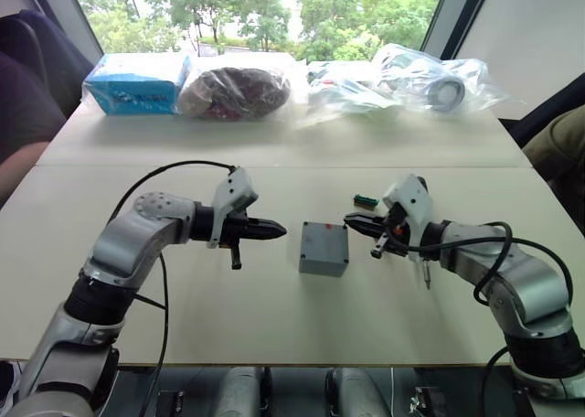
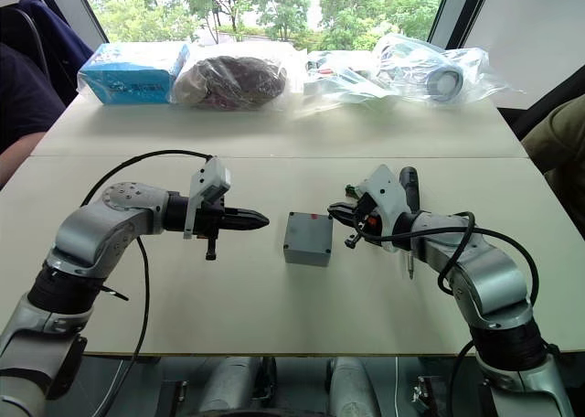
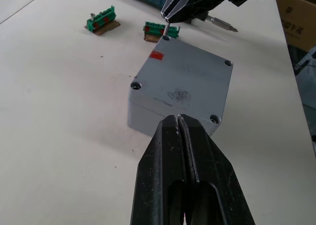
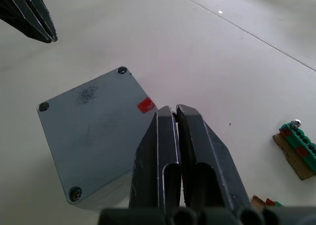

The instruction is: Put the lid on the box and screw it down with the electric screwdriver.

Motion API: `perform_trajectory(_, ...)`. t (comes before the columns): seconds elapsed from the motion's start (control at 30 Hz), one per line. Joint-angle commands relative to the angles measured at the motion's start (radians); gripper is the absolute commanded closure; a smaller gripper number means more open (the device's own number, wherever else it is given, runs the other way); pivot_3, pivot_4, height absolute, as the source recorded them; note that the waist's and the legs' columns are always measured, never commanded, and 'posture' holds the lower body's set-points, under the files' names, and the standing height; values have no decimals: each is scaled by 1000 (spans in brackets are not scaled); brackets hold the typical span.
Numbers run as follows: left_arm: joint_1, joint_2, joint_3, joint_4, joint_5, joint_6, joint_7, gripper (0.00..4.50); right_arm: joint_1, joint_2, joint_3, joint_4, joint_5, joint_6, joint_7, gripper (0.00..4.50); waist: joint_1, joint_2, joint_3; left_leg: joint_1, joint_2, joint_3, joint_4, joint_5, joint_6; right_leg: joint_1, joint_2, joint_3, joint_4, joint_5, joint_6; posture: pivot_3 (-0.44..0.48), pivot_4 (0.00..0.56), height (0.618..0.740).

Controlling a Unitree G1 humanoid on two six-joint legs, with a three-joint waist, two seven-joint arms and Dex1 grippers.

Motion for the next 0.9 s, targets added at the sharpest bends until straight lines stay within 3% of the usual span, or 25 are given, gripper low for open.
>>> perform_trajectory(0.03, -11, -1, 0, -5, 5, -24, -1, 4500, -1, -12, -4, -26, -2, -12, -8, 4445, 0, 0, 0, 0, 0, 0, 0, 0, 0, 0, 0, 0, 0, 0, 0, 0, 150, 740)
perform_trajectory(0.77, -10, -20, -1, 12, 23, -52, 0, 4500, 9, -7, 41, 12, -47, -38, -13, 4445, 0, 0, 0, 0, 0, 0, 0, 0, 0, 0, 0, 0, 0, 0, 0, 0, 150, 740)
perform_trajectory(0.8, -10, -21, 0, 12, 24, -52, 0, 4500, 10, -6, 39, 13, -46, -36, -14, 3900, 0, 0, 0, 0, 0, 0, 0, 0, 0, 0, 0, 0, 0, 0, 0, 0, 150, 740)
perform_trajectory(0.9, -12, -23, 2, 11, 24, -52, 0, 4500, 8, -5, 29, 18, -45, -35, -19, 2865, 0, 0, 0, 0, 0, 0, 0, 0, 0, 0, 0, 0, 0, 0, 0, 0, 150, 740)
